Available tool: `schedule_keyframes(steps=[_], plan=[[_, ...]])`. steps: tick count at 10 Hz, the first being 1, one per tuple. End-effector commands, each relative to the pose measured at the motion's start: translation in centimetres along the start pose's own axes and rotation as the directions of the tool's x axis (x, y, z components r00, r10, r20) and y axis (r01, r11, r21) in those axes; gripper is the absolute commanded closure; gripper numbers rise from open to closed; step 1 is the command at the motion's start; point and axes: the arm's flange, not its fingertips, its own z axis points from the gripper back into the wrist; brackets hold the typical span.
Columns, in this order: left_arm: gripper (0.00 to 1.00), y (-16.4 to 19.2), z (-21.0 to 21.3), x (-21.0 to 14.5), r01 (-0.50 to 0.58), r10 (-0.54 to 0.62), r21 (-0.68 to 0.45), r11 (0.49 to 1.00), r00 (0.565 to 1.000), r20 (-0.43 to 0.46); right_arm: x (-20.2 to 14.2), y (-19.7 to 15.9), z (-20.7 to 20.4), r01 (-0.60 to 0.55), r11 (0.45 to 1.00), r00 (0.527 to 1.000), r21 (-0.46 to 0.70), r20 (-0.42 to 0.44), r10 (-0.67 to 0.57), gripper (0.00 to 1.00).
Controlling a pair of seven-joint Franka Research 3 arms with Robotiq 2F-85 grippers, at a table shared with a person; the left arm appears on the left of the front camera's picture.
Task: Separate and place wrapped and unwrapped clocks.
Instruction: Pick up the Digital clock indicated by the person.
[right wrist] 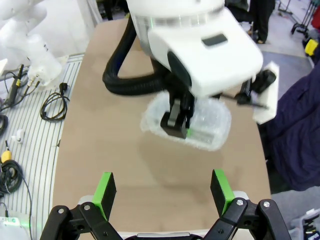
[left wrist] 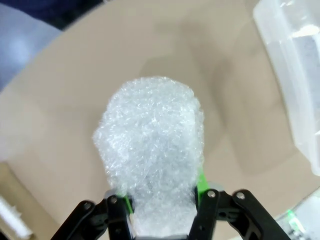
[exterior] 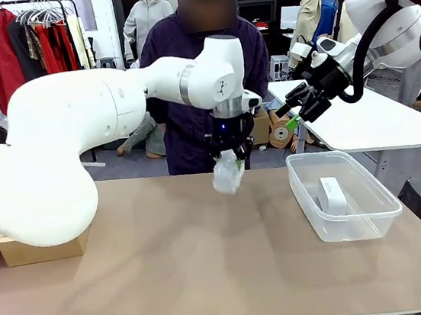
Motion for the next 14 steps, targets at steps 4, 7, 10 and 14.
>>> schedule_keyframes(steps=[4,7,10,14], plan=[[1.00,-0.5,8.4,1.7,-0.036,0.035,0.143,0.989,0.999,0.012,0.1,0.2,0.1,-0.003,1.000,1.000,-0.002,-0.005,0.003,0.00],[1.00,-0.4,13.3,0.9,-0.063,0.054,0.142,0.988,0.997,0.063,0.1,0.2,0.1,-0.003,1.000,1.000,-0.002,-0.005,0.003,0.00],[1.00,-0.2,16.8,-0.7,-0.096,0.089,0.153,0.983,0.994,0.056,0.1,0.2,0.1,-0.003,1.000,1.000,-0.002,-0.005,0.003,0.00],[1.00,-0.4,18.5,-1.9,-0.121,0.109,0.179,0.976,0.991,0.071,0.1,0.2,0.1,-0.003,1.000,1.000,-0.002,-0.005,0.003,0.00]])
